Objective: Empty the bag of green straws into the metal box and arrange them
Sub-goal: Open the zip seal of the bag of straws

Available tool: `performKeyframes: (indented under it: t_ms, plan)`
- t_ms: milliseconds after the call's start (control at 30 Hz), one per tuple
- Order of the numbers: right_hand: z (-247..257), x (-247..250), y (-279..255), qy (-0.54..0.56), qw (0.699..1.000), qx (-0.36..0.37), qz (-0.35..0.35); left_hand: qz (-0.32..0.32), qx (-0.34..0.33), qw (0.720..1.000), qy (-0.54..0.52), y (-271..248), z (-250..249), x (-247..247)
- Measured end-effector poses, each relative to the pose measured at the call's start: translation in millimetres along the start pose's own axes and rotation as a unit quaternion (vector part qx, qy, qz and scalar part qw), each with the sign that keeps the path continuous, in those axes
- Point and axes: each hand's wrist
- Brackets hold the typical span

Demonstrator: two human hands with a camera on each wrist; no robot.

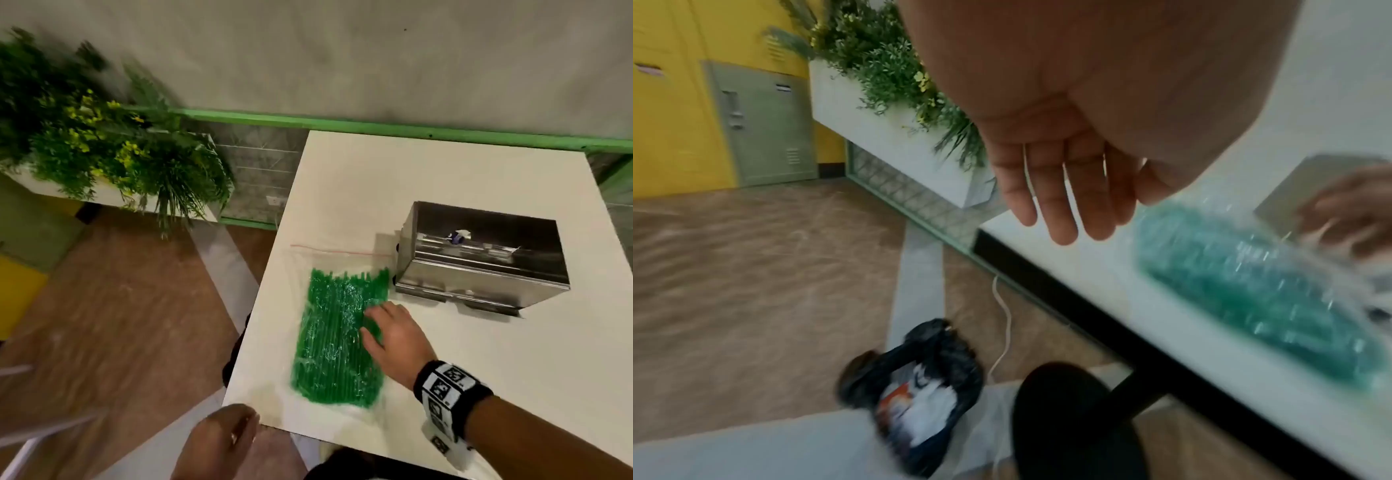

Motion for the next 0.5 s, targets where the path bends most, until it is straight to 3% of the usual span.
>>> performKeyframes:
  t_ms: [67,133,167,233,300,367,500]
  plan:
    - [-10,2,14,0.090,0.984,-0.156,-0.012,-0.026,-0.019,0.999,-0.010,36,-29,12]
    - [-19,3,28,0.215,0.934,-0.284,0.013,-0.013,-0.036,0.999,0.013,76,-50,17]
    - [-21,1,35,0.281,0.903,-0.323,0.021,0.014,-0.016,1.000,0.003,94,-60,19]
    - [-22,0,42,0.382,0.841,-0.383,0.029,0.089,0.082,0.985,-0.127,122,-83,23]
    - [-14,4,48,0.436,0.808,-0.392,0.056,0.104,0.144,0.954,-0.241,140,-105,29]
    - [0,14,51,0.473,0.803,-0.352,0.088,0.052,0.164,0.942,-0.288,151,-120,38]
    - [27,45,37,0.536,0.813,-0.221,0.049,-0.063,0.125,0.886,-0.441,145,-137,84]
Point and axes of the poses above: each hand's wrist, its own y-axis towards the middle knuckle, its own x-axis out of the back of the hand, z = x × y, and after that the axes turned 15 degrees about y, right-handed
